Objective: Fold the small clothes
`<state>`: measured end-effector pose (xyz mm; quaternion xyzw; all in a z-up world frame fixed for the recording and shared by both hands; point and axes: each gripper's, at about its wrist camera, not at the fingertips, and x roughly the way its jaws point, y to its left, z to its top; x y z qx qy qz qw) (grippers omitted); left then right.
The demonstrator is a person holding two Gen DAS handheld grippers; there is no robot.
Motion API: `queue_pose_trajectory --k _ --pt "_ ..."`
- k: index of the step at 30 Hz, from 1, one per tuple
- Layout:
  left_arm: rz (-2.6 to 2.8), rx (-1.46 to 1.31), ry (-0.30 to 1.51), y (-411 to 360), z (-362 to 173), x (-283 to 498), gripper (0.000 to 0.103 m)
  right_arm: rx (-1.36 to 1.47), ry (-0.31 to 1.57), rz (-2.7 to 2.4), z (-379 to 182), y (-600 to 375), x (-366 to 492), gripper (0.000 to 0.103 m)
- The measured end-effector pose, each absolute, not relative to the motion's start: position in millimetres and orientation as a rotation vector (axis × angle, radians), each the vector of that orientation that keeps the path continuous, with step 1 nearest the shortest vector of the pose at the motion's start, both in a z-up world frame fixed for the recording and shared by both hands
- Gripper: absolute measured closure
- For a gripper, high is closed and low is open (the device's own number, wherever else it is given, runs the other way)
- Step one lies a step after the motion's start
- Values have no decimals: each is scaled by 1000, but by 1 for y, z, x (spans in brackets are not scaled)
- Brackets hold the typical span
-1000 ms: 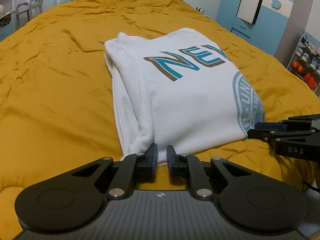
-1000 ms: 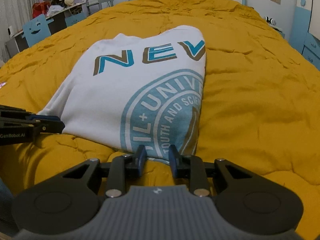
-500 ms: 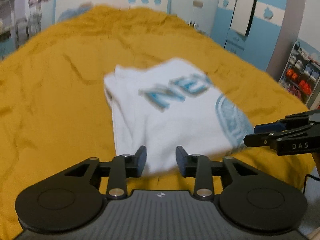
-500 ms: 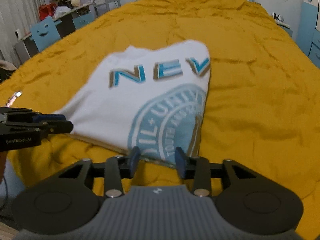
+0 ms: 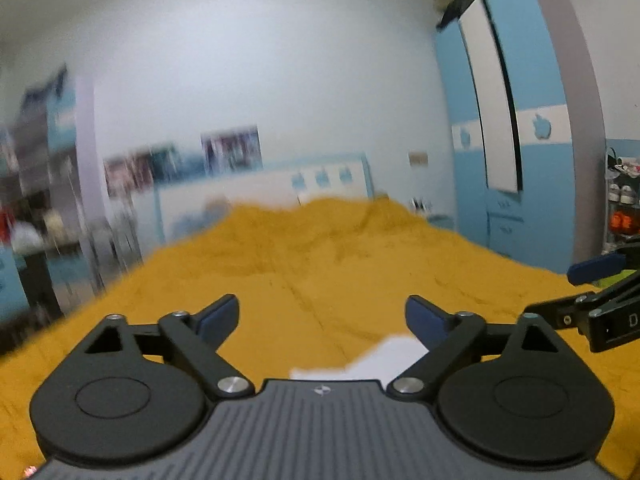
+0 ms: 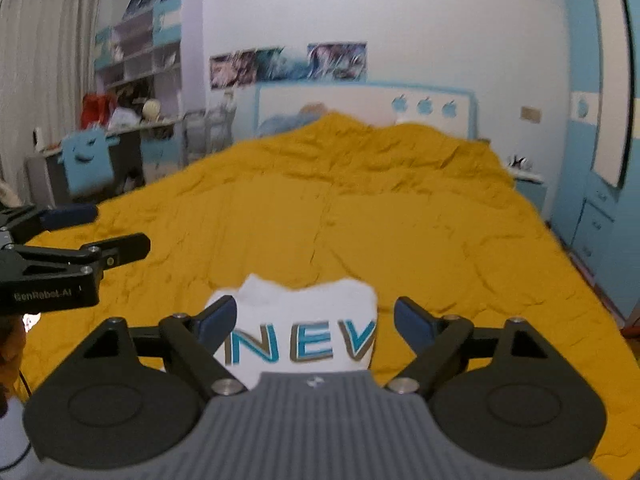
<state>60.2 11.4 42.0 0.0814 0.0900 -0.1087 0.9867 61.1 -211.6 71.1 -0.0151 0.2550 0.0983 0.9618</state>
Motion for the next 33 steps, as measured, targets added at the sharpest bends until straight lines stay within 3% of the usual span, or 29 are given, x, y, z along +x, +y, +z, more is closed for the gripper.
queue_pose_trajectory --k 10,33 --pt "-147 95 95 -4 46 4 0 0 409 144 68 -191 -10 21" --pt "-79 38 630 9 -33 -13 0 17 757 66 -13 -188 -65 21"
